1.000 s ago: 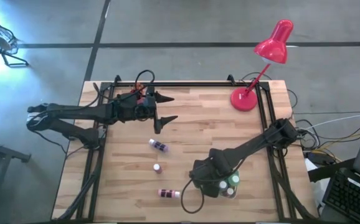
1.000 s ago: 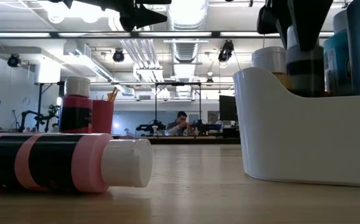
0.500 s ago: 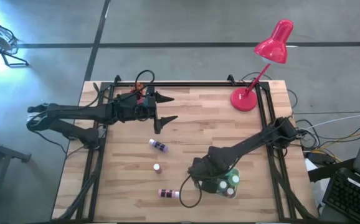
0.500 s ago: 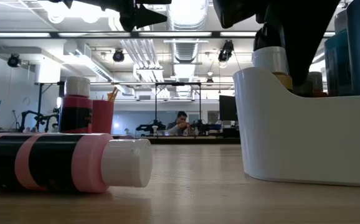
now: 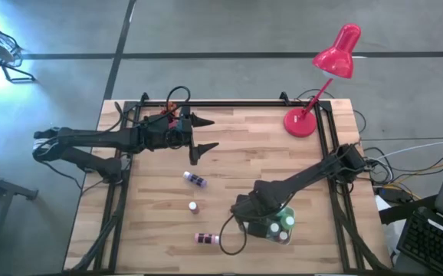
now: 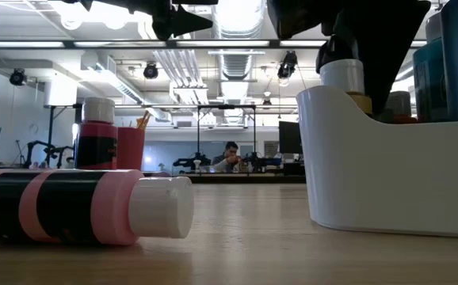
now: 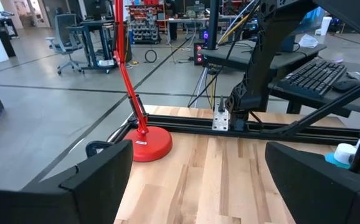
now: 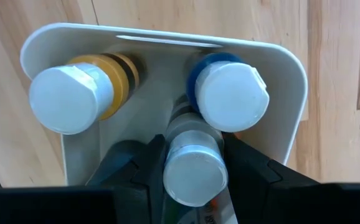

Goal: Pick & Place Paint Supplies
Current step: Put the gray paint bottle into the white bin, then put the purple paint bottle into the white bin

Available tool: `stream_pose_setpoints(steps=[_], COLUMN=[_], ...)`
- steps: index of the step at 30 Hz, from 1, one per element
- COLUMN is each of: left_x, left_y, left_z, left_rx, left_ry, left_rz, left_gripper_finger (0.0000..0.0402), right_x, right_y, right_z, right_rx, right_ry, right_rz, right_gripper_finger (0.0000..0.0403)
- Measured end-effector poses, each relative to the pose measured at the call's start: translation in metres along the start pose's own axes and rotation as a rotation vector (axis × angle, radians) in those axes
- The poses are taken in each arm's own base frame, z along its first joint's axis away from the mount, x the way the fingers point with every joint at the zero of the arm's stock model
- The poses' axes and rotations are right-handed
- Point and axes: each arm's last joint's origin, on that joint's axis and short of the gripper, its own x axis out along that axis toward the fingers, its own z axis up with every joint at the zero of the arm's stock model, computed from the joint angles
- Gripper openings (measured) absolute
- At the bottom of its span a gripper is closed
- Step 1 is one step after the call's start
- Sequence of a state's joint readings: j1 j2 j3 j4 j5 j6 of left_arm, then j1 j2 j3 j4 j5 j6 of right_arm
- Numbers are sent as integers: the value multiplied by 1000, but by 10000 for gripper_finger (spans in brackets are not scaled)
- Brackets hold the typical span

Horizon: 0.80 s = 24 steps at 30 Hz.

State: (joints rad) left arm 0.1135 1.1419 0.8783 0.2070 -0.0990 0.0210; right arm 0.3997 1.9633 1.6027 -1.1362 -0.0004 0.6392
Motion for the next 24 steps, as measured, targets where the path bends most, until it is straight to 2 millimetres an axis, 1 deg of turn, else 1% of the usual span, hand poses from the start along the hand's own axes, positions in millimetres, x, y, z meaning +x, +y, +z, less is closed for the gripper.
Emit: stream_pose_setpoints(steps=[9, 17, 21, 24], left_x=[0, 0, 0, 0], left_y=[0, -1, -1, -1], left_z=[0, -1, -1, -1], left_rx=[-7, -7, -7, -7], left_ry=[2, 6, 6, 6], left_rz=[-15, -26, -26, -26], left_gripper_finger=[369, 369, 369, 369], right_x=[0, 0, 0, -5], right_y=[-1, -2, -2, -2], right_z=[1, 1, 0, 0], right_rx=[-31, -36, -36, -37], right_ry=[0, -8, 4, 13], right_rz=[0, -14, -13, -18], right_gripper_finger=[123, 202, 219, 225])
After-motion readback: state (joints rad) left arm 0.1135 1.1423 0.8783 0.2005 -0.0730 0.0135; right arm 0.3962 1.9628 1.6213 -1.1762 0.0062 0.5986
